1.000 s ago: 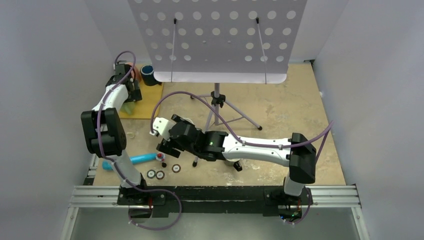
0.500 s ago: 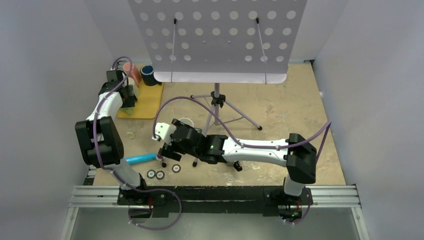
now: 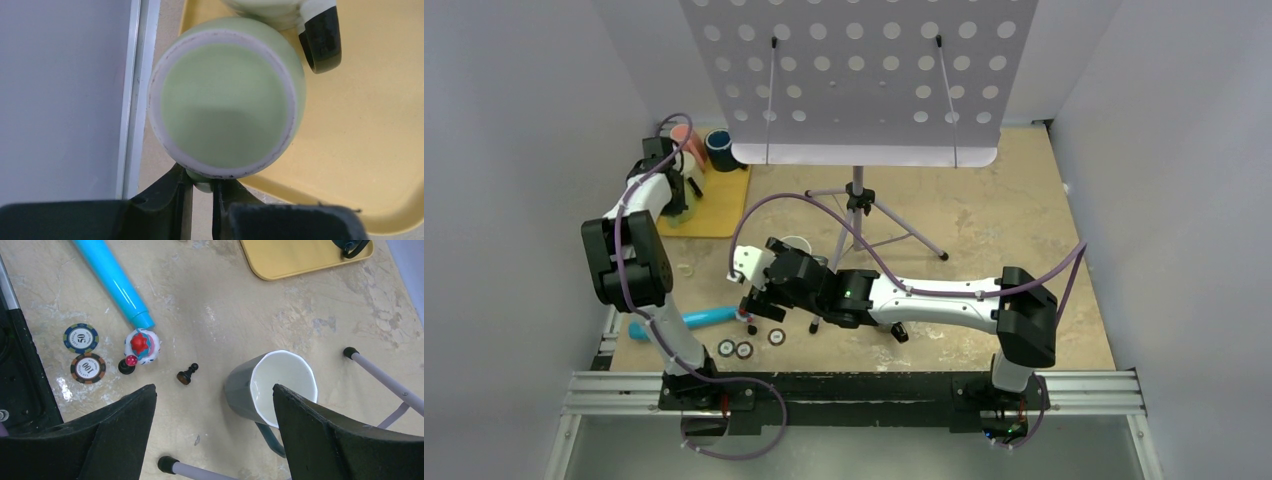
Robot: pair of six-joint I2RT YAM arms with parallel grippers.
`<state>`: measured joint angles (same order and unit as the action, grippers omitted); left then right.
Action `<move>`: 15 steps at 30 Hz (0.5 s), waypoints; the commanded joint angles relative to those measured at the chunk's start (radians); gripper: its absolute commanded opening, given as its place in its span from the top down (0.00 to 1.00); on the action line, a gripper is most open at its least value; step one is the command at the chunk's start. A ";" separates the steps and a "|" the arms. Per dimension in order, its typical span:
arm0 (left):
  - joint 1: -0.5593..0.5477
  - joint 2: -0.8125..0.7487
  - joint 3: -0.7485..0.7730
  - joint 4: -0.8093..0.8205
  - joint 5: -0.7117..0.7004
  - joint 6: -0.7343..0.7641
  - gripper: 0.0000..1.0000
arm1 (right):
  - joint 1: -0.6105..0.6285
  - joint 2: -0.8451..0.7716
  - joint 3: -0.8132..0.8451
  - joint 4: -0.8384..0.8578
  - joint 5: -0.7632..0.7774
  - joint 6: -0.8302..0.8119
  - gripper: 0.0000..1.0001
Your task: Turn the mug right side up
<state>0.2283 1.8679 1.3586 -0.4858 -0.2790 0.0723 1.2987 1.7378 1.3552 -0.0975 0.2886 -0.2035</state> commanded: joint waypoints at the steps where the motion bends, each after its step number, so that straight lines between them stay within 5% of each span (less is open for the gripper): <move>1: 0.007 -0.066 -0.010 -0.017 0.044 0.001 1.00 | 0.002 -0.042 0.031 0.012 -0.015 -0.005 0.11; 9: 0.065 -0.488 -0.176 -0.138 0.262 -0.026 1.00 | 0.001 -0.074 0.040 0.056 -0.135 0.063 0.09; 15: 0.066 -0.806 -0.204 -0.378 0.573 -0.047 1.00 | -0.003 -0.084 0.021 0.233 -0.273 0.257 0.04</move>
<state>0.2977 1.2346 1.1408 -0.7399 0.0307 0.0586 1.2987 1.7123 1.3552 -0.0444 0.1287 -0.1047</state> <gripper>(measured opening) 0.184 0.940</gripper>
